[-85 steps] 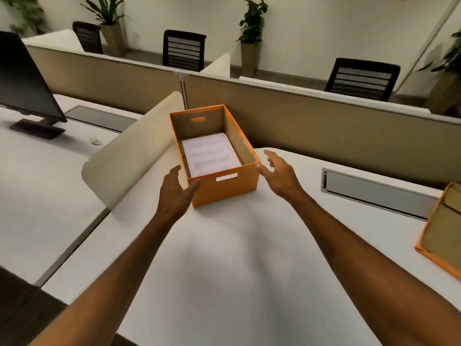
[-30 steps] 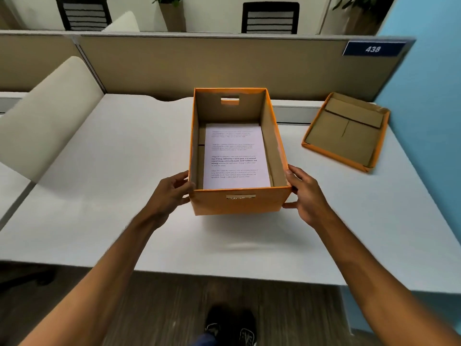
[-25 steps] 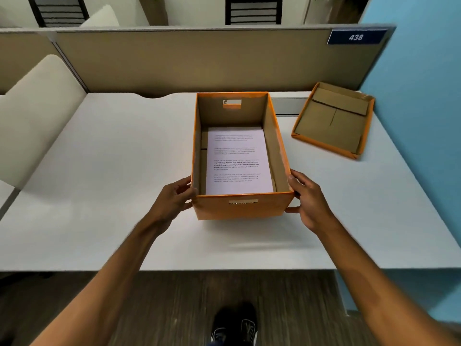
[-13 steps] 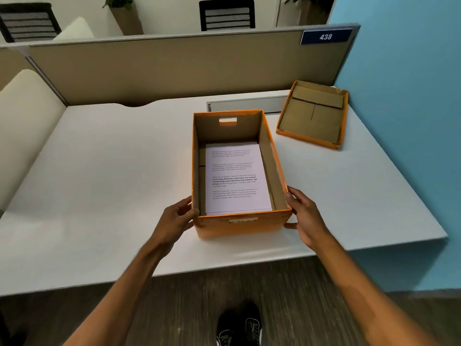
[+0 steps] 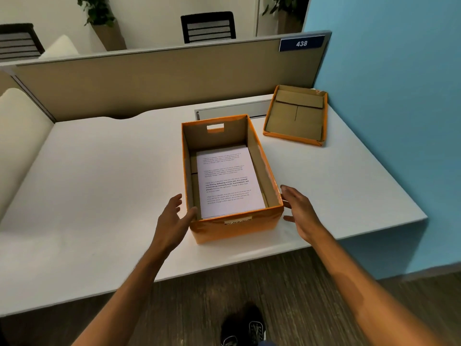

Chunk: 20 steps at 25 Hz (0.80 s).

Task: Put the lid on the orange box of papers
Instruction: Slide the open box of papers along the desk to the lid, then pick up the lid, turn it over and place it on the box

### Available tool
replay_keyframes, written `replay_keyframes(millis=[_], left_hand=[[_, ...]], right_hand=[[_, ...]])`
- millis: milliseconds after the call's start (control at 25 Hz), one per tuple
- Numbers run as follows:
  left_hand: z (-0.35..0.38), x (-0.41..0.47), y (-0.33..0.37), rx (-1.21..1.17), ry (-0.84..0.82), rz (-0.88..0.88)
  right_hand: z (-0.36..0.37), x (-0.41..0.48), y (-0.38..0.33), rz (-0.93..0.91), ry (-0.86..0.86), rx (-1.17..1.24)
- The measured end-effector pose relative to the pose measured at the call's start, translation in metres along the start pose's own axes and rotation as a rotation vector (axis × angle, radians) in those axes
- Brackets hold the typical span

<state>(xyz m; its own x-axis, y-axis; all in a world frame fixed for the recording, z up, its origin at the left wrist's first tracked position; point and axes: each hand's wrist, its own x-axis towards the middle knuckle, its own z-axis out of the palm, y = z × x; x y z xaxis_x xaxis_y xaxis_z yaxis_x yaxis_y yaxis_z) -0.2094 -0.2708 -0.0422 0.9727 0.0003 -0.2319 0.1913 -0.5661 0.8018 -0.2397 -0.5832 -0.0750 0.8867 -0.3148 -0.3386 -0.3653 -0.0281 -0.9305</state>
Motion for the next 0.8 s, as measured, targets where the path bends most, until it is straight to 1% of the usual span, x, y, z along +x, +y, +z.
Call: replay_keyframes(millis=[120, 280, 400, 600, 720, 800], left_hand=[[-0.001, 0.003, 0.022, 0.14, 0.118, 0.159], [0.005, 0.017, 0.059, 0.14, 0.2, 0.32], [0.02, 0.037, 0.095, 0.112, 0.18, 0.408], [0.065, 0.092, 0.163, 0.089, 0.156, 0.523], [0.103, 0.139, 0.209, 0.095, 0.163, 0.554], [0.132, 0.174, 0.234, 0.12, 0.138, 0.54]], right_hand=[[-0.009, 0.004, -0.005, -0.042, 0.1, 0.0], [-0.027, 0.015, -0.023, -0.117, 0.162, -0.019], [-0.045, 0.036, -0.041, -0.15, 0.196, -0.026], [-0.081, 0.091, -0.063, -0.136, 0.256, -0.041], [-0.108, 0.141, -0.071, -0.112, 0.284, -0.066], [-0.126, 0.178, -0.074, -0.095, 0.3, -0.085]])
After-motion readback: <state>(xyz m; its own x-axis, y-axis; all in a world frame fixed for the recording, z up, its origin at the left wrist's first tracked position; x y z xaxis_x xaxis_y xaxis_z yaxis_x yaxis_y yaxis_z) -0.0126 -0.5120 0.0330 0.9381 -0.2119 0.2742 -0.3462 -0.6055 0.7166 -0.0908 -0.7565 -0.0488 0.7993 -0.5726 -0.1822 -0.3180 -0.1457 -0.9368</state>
